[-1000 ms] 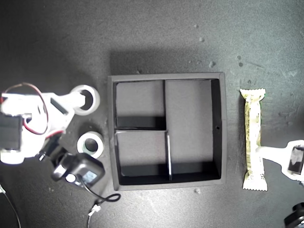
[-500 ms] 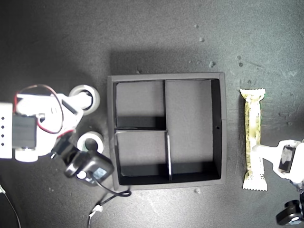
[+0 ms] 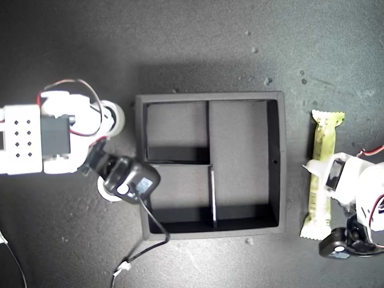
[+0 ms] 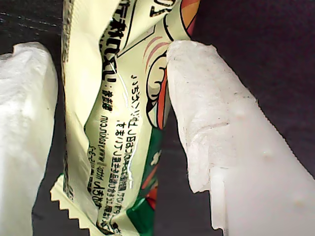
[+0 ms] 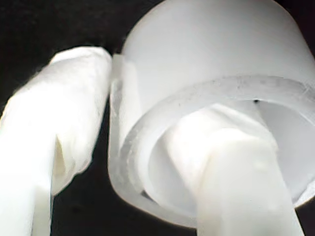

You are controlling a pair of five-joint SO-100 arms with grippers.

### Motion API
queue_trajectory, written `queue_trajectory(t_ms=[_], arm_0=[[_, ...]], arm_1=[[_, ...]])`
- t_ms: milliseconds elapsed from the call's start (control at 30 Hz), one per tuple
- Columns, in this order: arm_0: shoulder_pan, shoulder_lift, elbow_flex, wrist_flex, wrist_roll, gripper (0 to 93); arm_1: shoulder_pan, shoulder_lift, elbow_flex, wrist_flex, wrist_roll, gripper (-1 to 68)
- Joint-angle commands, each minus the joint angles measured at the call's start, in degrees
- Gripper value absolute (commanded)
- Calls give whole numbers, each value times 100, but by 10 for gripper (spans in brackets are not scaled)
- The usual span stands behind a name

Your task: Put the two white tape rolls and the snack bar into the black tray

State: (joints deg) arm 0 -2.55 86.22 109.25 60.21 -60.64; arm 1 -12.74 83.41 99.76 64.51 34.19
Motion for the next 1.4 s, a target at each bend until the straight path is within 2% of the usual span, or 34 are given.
queue_trajectory(t_ms=[0, 233, 467, 600, 700, 867, 967, 1167, 1367], arm_0=[[0, 132, -35, -44, 62, 12], [-35, 237, 220, -352, 141, 1], [44, 765, 316, -316, 132, 0], [53, 1679, 545, 18, 255, 0], [97, 2549, 457, 606, 316, 0], [237, 3929, -9, 1222, 334, 0], [308, 4122, -413, 1248, 343, 0], [519, 2593, -1881, 1318, 589, 2], [466, 844, -3331, 1362, 756, 3]], arm_1=[[70, 26, 79, -176, -624, 160], [-26, 26, 396, -501, -475, 164], [-141, 26, 492, -624, -360, 25], [-229, 26, 404, -580, -369, 0], [-308, 26, -53, -123, -466, 0], [-431, 26, -1529, 958, -976, 0], [-545, 9, -2610, 1160, -1433, 0], [-554, -1011, -4729, 800, -2136, 0], [-422, -3454, -8218, 1573, -2391, 0]])
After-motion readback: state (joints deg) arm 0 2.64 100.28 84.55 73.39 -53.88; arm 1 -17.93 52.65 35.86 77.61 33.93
